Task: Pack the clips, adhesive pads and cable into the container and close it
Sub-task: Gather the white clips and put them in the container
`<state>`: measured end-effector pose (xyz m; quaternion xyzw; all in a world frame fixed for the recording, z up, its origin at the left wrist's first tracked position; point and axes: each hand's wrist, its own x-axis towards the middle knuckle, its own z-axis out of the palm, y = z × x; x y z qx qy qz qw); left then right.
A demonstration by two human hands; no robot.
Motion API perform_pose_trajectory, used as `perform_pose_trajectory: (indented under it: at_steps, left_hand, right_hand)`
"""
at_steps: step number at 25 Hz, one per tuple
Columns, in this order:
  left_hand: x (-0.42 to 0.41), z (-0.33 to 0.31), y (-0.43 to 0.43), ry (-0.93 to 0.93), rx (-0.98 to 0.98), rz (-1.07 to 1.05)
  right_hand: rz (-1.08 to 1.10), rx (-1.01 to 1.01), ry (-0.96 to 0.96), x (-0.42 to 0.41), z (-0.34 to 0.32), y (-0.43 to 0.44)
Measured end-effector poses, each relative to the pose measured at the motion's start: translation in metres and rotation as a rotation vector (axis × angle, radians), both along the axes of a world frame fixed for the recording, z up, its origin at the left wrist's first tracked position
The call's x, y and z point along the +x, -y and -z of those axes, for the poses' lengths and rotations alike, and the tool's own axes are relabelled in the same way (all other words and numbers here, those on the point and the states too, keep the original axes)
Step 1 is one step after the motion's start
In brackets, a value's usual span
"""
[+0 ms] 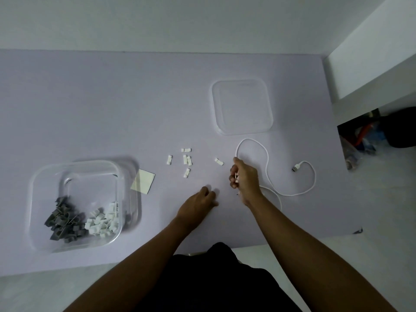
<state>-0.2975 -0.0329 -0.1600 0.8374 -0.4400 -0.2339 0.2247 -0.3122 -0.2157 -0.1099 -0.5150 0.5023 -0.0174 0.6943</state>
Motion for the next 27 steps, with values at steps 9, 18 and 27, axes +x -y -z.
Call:
perform_pose_trajectory:
  at_steps: [9,18,27]
  left_hand:
    - [0.022,-0.017,-0.012,-0.131,0.034,-0.5]
    - [0.057,-0.013,-0.007,0.072,0.273,-0.499]
    - [0.066,-0.008,-0.009,0.259,0.256,-0.345]
  right_hand:
    - [-0.675,-0.938,-0.029,0.017,0.041,-0.006]
    - [-0.539,-0.921,0.002,0.029,0.052,-0.01]
    - [0.016,0.332,0.104,0.039,0.011,-0.009]
